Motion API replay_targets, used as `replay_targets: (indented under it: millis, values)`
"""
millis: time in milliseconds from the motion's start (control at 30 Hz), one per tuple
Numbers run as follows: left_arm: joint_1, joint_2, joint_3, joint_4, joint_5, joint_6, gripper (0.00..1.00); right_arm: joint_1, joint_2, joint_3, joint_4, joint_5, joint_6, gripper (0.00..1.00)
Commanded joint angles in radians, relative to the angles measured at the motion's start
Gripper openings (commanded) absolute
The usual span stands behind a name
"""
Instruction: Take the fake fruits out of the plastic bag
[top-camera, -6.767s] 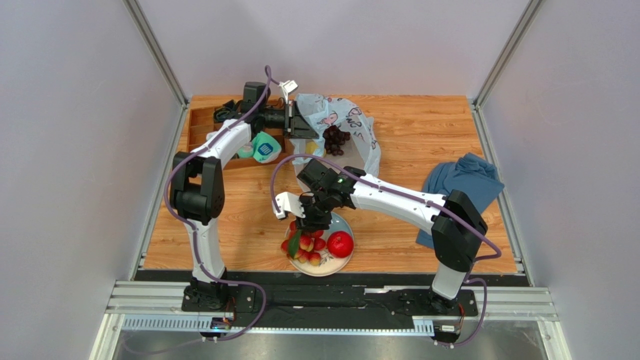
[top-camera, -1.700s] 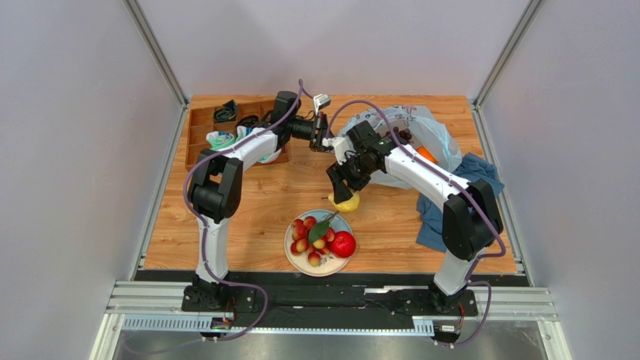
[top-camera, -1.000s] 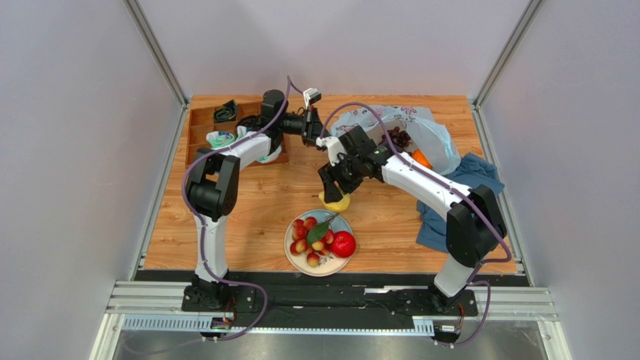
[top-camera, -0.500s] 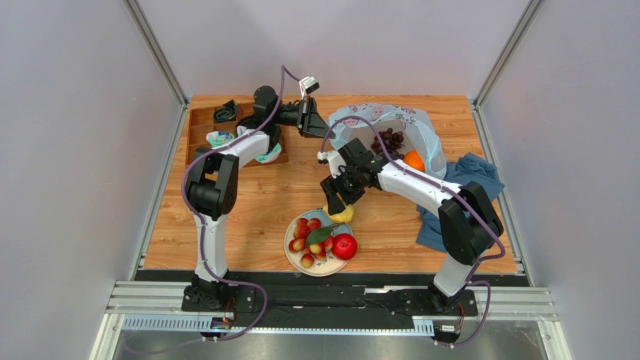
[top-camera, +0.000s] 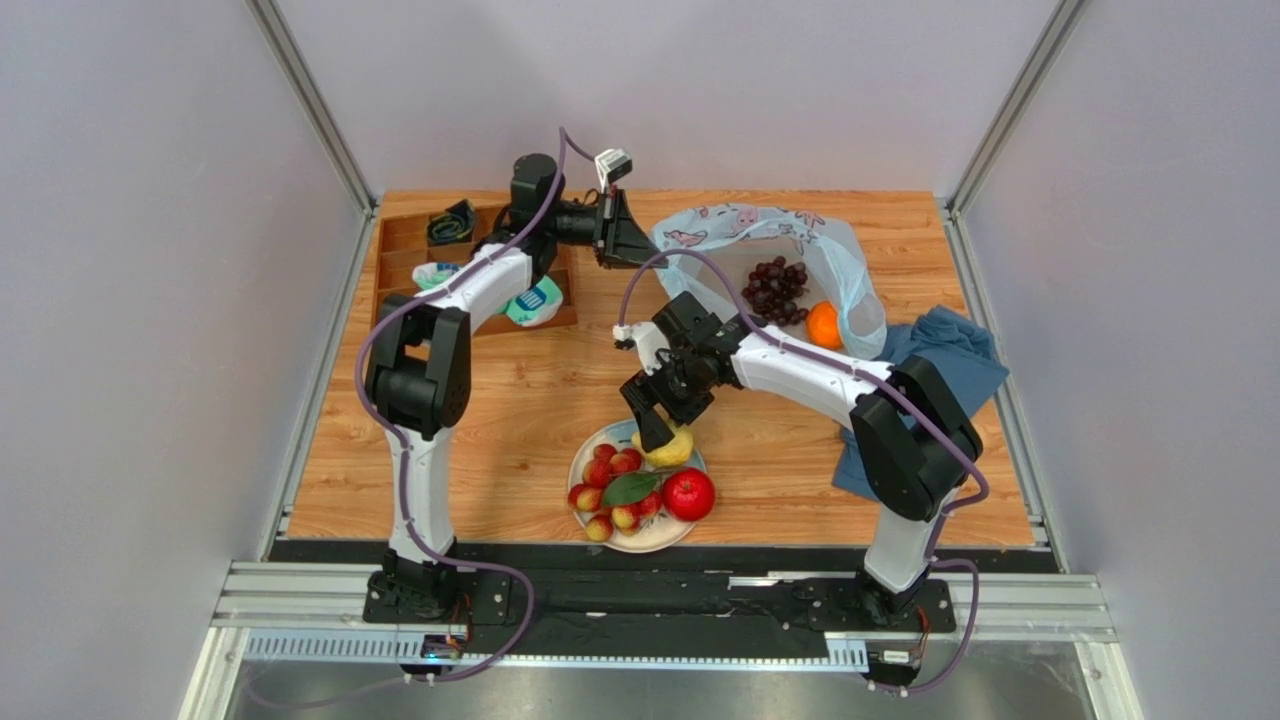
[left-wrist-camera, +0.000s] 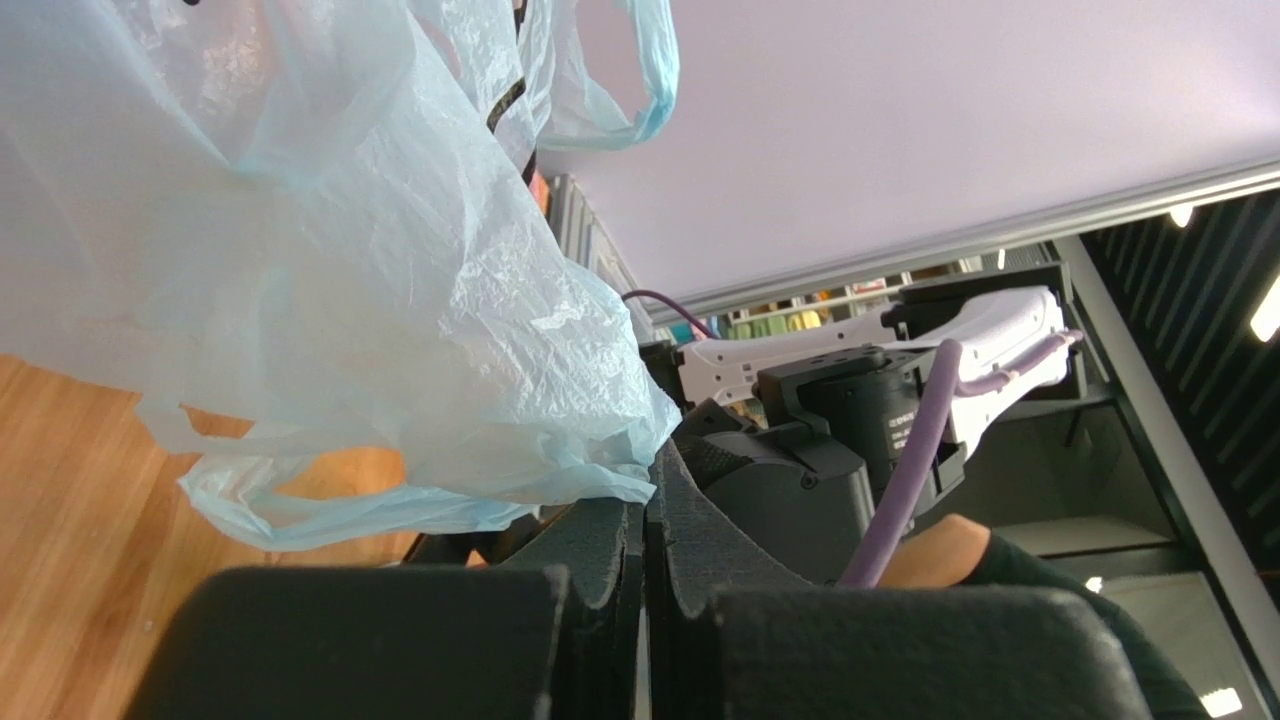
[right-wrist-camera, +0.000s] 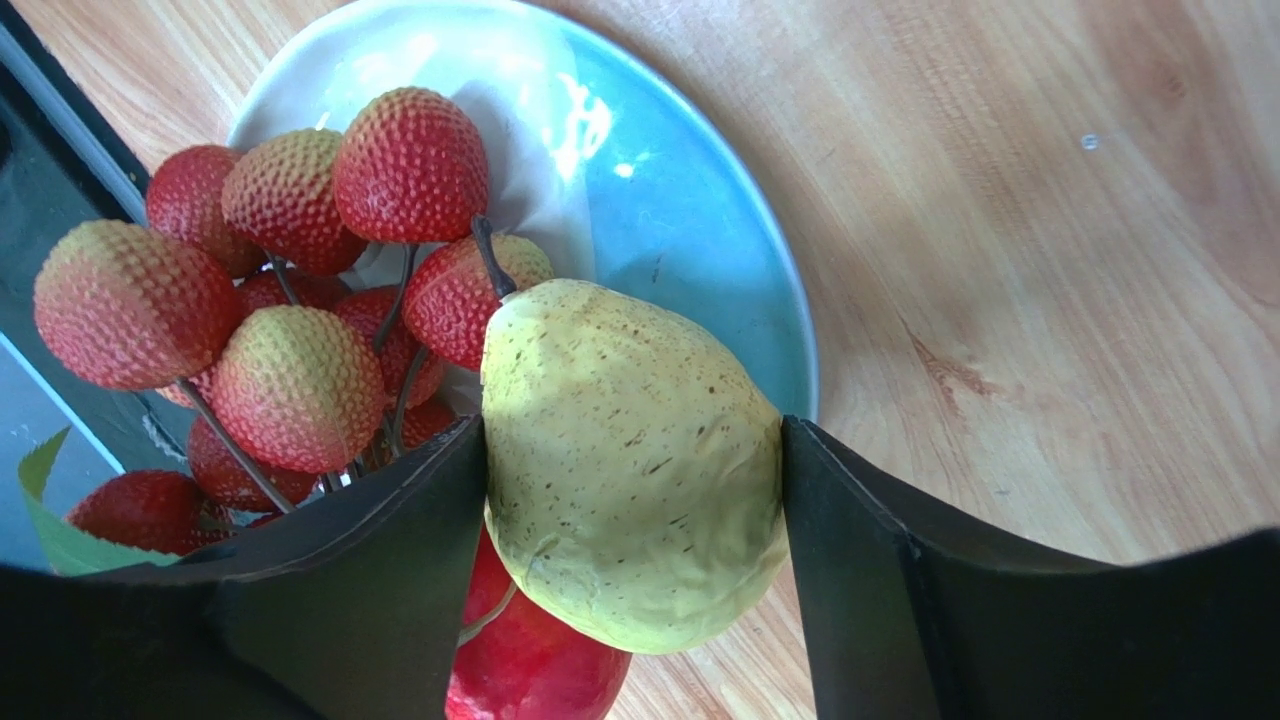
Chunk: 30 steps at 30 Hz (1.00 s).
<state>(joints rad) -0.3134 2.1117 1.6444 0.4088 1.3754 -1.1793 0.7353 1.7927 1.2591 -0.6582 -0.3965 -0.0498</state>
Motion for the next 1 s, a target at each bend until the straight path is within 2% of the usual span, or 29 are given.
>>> replay_targets:
  millis: [0,67,100,133,200,300,433,467,567,667,833,967]
  values:
    - [0.011,-0.012,0.099,-0.346,-0.033,0.249,0.0,-0.029,-0.018,0.101,-0.03,0.024,-0.033,0.75]
    - [0.014,0.001,0.143,-0.465,-0.045,0.378,0.0,-0.056,-0.048,0.155,-0.075,0.022,-0.086,0.93]
    - [0.019,0.007,0.19,-0.572,-0.065,0.418,0.0,-0.06,-0.059,0.173,-0.104,0.021,-0.119,0.94]
    - [0.02,0.022,0.212,-0.612,-0.076,0.45,0.0,-0.062,-0.064,0.196,-0.194,0.025,-0.151,0.94]
    - [0.026,0.034,0.245,-0.656,-0.101,0.492,0.0,-0.071,-0.087,0.247,-0.277,0.035,-0.233,0.94]
    - [0.03,0.048,0.258,-0.654,-0.133,0.494,0.0,-0.108,-0.179,0.194,-0.345,0.044,-0.283,0.93]
    - [0.03,0.041,0.235,-0.634,-0.157,0.483,0.0,-0.207,-0.277,0.131,-0.327,0.108,-0.305,0.84]
    - [0.03,0.037,0.232,-0.633,-0.157,0.481,0.0,-0.267,-0.288,0.128,-0.319,0.137,-0.309,0.81]
    - [0.03,0.025,0.216,-0.627,-0.157,0.477,0.0,-0.408,-0.285,0.151,-0.282,0.162,-0.323,0.72]
    - [0.03,0.016,0.206,-0.627,-0.157,0.472,0.0,-0.494,-0.251,0.183,-0.236,0.166,-0.366,0.62]
    - [0.025,0.004,0.19,-0.617,-0.159,0.466,0.0,-0.499,-0.117,0.191,-0.114,0.265,-0.447,0.48]
    - [0.013,-0.018,0.155,-0.623,-0.15,0.469,0.0,-0.501,-0.02,0.23,-0.032,0.315,-0.478,0.47]
